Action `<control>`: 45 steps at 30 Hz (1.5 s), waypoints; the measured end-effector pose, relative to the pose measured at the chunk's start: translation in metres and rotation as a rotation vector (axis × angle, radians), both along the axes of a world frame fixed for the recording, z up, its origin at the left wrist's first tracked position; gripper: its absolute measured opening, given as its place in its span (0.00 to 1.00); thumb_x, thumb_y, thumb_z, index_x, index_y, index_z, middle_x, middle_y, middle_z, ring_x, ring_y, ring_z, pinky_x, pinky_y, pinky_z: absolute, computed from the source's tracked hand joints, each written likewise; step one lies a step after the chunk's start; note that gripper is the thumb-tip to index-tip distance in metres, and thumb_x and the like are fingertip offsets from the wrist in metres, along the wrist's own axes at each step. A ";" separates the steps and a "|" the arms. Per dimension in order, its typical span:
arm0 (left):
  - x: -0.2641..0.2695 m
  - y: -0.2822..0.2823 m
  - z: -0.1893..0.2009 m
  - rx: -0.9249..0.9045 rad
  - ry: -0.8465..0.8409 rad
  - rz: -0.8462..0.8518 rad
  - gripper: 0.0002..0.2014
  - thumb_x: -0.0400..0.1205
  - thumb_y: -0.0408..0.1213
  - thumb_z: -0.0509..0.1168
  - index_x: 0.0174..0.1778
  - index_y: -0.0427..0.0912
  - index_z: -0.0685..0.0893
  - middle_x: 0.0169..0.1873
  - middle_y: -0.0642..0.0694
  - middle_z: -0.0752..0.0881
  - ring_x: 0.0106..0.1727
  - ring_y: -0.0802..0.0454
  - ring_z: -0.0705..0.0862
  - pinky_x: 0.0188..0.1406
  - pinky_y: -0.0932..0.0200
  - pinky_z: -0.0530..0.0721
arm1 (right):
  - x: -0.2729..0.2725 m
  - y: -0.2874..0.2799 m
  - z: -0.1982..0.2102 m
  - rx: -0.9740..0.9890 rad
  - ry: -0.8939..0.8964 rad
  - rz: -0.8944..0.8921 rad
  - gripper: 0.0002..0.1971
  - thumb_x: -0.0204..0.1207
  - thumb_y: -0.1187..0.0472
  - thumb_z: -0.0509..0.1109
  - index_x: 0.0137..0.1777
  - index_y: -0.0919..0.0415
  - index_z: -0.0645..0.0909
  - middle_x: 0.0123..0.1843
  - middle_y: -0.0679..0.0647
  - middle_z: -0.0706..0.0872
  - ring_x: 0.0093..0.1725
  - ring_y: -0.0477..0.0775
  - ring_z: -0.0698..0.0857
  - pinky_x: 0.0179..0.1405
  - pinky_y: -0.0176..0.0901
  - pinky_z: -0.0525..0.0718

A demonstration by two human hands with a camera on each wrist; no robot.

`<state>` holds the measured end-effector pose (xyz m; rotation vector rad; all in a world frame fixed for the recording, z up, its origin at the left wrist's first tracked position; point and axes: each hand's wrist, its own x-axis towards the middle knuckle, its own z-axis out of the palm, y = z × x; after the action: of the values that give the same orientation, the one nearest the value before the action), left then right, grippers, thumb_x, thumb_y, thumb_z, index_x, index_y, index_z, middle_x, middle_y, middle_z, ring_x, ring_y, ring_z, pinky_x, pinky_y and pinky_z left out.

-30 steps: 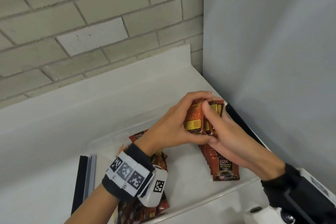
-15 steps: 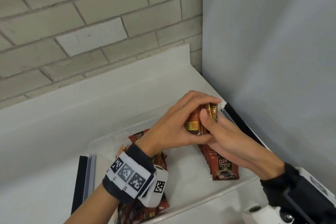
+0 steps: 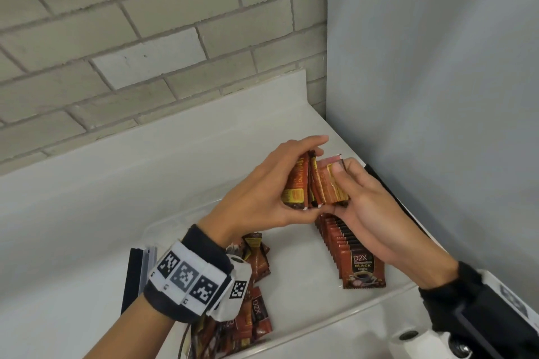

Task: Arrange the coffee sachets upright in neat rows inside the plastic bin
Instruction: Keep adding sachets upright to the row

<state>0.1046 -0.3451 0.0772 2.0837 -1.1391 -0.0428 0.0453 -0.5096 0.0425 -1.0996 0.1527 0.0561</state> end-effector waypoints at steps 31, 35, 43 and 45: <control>-0.003 -0.015 0.005 0.115 -0.008 -0.173 0.57 0.65 0.44 0.83 0.78 0.61 0.47 0.72 0.46 0.76 0.73 0.54 0.74 0.73 0.51 0.71 | -0.009 0.002 0.010 0.020 0.048 0.263 0.11 0.68 0.70 0.75 0.47 0.56 0.89 0.48 0.57 0.91 0.51 0.51 0.89 0.50 0.43 0.85; -0.001 -0.009 0.013 0.085 0.174 -0.148 0.53 0.64 0.50 0.80 0.80 0.59 0.54 0.78 0.55 0.65 0.80 0.61 0.62 0.80 0.54 0.64 | -0.008 -0.001 0.013 0.014 0.027 0.210 0.14 0.66 0.68 0.73 0.52 0.60 0.88 0.52 0.60 0.91 0.55 0.55 0.90 0.54 0.43 0.88; 0.009 0.006 0.026 -0.136 0.398 0.079 0.22 0.75 0.40 0.72 0.65 0.42 0.81 0.48 0.51 0.82 0.50 0.53 0.83 0.55 0.50 0.83 | -0.007 -0.001 0.015 0.062 0.012 0.182 0.23 0.70 0.70 0.72 0.66 0.61 0.80 0.59 0.61 0.89 0.60 0.61 0.88 0.57 0.52 0.88; 0.011 0.008 0.027 -0.182 0.430 0.079 0.18 0.73 0.37 0.73 0.58 0.40 0.85 0.40 0.51 0.82 0.44 0.54 0.82 0.52 0.45 0.83 | -0.007 -0.001 0.016 0.068 0.020 0.176 0.23 0.69 0.67 0.73 0.66 0.60 0.81 0.58 0.60 0.90 0.59 0.59 0.89 0.53 0.49 0.89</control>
<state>0.1158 -0.3368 0.1039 1.8389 -0.7685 -0.3212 0.0382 -0.5107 0.0584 -1.0428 0.0709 0.2278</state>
